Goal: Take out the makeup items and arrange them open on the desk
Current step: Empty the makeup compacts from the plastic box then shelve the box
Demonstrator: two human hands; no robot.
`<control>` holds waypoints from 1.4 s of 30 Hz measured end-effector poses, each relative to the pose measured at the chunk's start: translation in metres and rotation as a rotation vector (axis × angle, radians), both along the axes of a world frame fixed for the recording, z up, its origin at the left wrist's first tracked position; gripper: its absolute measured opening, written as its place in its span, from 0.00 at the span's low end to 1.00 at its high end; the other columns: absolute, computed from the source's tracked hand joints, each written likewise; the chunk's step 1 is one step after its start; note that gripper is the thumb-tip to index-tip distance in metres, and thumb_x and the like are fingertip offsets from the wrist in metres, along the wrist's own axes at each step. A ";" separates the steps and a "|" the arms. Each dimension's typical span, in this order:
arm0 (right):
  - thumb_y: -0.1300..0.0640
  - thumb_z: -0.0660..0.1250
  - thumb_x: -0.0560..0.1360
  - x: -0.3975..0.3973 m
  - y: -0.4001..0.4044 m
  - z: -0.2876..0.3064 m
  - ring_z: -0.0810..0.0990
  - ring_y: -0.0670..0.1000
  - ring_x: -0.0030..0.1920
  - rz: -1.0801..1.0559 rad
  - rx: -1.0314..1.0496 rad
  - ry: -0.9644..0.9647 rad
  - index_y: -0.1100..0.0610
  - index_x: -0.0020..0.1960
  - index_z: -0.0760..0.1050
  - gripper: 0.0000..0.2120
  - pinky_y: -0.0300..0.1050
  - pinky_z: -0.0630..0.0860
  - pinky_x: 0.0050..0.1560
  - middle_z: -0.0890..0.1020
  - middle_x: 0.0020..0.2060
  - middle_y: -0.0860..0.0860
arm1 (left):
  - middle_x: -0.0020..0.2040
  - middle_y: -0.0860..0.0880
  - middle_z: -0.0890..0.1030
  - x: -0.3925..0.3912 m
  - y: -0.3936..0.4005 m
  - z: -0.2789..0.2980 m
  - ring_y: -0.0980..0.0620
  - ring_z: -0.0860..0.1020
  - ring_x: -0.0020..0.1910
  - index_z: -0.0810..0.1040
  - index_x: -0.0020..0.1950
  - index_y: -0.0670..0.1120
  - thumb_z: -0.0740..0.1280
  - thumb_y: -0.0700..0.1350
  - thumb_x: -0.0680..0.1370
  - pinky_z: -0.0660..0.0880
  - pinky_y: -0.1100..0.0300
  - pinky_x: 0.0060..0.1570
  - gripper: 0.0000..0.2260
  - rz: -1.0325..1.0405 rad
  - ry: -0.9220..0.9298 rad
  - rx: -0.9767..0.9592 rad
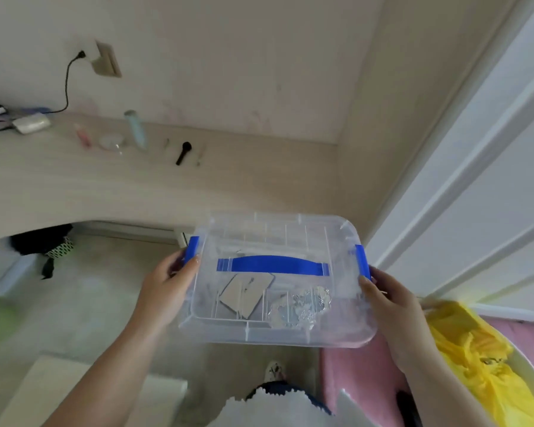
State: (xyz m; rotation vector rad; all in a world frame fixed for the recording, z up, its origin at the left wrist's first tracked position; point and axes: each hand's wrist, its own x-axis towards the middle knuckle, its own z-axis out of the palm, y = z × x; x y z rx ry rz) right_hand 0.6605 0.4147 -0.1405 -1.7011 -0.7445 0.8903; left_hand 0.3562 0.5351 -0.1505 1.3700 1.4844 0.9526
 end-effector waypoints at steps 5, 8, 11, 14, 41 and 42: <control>0.56 0.64 0.76 0.030 0.103 0.018 0.80 0.44 0.35 0.047 0.018 -0.025 0.43 0.56 0.79 0.12 0.38 0.76 0.36 0.84 0.38 0.46 | 0.29 0.59 0.71 0.026 0.088 0.016 0.63 0.69 0.28 0.79 0.51 0.55 0.64 0.50 0.78 0.70 0.60 0.37 0.06 0.031 0.001 0.006; 0.56 0.65 0.76 0.041 0.154 0.027 0.77 0.47 0.37 0.052 0.025 -0.049 0.45 0.56 0.79 0.12 0.41 0.73 0.40 0.83 0.40 0.49 | 0.31 0.57 0.72 0.038 0.133 0.025 0.63 0.69 0.29 0.80 0.52 0.54 0.64 0.48 0.78 0.70 0.67 0.36 0.06 0.061 -0.006 0.041; 0.56 0.65 0.76 0.048 0.192 0.028 0.78 0.47 0.38 0.035 0.026 -0.062 0.45 0.56 0.78 0.12 0.39 0.74 0.40 0.83 0.40 0.50 | 0.28 0.60 0.74 0.046 0.173 0.028 0.64 0.71 0.28 0.80 0.49 0.53 0.64 0.48 0.78 0.69 0.69 0.33 0.05 0.061 0.020 0.057; 0.54 0.64 0.76 0.054 0.225 0.025 0.77 0.47 0.37 0.019 0.007 -0.070 0.44 0.56 0.79 0.11 0.43 0.73 0.40 0.83 0.39 0.47 | 0.26 0.60 0.70 0.053 0.212 0.024 0.63 0.68 0.27 0.78 0.45 0.48 0.64 0.49 0.77 0.67 0.68 0.33 0.06 0.010 0.030 0.056; 0.55 0.67 0.75 0.114 0.364 -0.009 0.76 0.50 0.36 -0.144 -0.134 0.018 0.45 0.56 0.77 0.12 0.42 0.74 0.39 0.80 0.40 0.51 | 0.33 0.53 0.78 0.123 0.375 -0.009 0.54 0.77 0.34 0.80 0.56 0.52 0.68 0.52 0.75 0.72 0.61 0.37 0.11 -0.037 -0.009 -0.096; 0.55 0.67 0.74 0.115 0.365 -0.009 0.76 0.50 0.36 -0.142 -0.136 0.013 0.44 0.56 0.77 0.12 0.42 0.74 0.40 0.80 0.40 0.51 | 0.34 0.52 0.79 0.124 0.375 -0.009 0.53 0.77 0.35 0.80 0.56 0.52 0.68 0.52 0.75 0.73 0.61 0.37 0.11 -0.026 -0.011 -0.099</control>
